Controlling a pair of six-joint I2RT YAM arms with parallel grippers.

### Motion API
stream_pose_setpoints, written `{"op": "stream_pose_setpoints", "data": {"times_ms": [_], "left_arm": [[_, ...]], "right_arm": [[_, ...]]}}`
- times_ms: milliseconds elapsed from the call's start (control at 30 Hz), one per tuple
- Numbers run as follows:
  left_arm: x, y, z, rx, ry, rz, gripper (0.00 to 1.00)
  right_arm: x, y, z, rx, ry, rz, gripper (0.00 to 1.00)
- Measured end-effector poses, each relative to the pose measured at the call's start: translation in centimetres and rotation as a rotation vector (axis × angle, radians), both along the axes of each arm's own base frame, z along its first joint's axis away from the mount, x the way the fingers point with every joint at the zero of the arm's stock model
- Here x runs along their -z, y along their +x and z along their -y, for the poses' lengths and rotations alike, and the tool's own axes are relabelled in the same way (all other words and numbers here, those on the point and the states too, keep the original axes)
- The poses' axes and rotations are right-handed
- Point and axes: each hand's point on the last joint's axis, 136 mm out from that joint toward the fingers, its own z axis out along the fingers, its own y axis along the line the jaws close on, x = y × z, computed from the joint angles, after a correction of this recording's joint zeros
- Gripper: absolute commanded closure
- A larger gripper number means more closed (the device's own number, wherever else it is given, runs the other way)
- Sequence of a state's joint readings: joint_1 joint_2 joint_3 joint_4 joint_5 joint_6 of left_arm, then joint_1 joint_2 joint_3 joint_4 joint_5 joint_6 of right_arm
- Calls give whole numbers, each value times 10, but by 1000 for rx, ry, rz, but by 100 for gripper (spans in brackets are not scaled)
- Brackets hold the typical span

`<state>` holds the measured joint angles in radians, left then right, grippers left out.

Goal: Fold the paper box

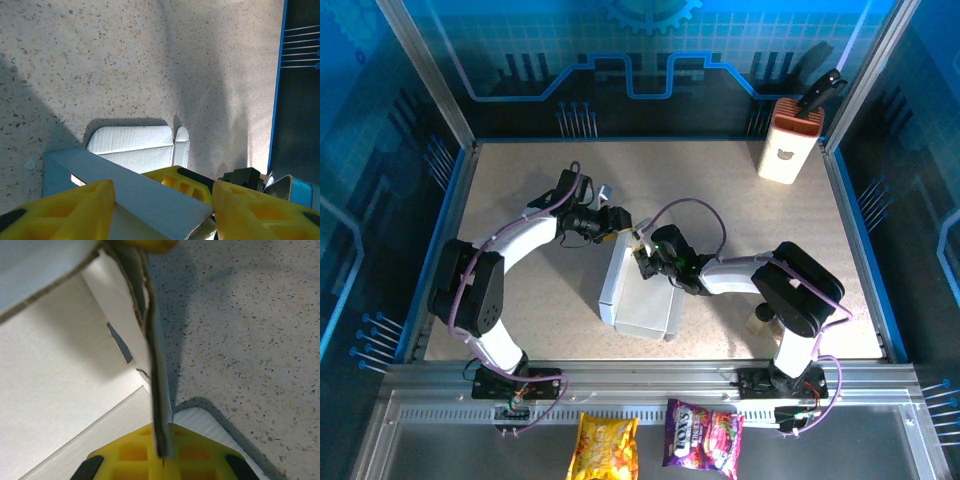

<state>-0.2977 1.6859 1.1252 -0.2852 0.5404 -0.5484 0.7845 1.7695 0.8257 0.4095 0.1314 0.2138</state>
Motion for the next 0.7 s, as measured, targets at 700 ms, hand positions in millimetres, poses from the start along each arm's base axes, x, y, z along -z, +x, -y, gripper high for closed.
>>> {"op": "stream_pose_setpoints", "data": {"times_ms": [700], "left_arm": [[6, -3, 1, 7, 8, 12, 59]], "right_arm": [[-44, -27, -6, -291, 90, -13, 64]]}}
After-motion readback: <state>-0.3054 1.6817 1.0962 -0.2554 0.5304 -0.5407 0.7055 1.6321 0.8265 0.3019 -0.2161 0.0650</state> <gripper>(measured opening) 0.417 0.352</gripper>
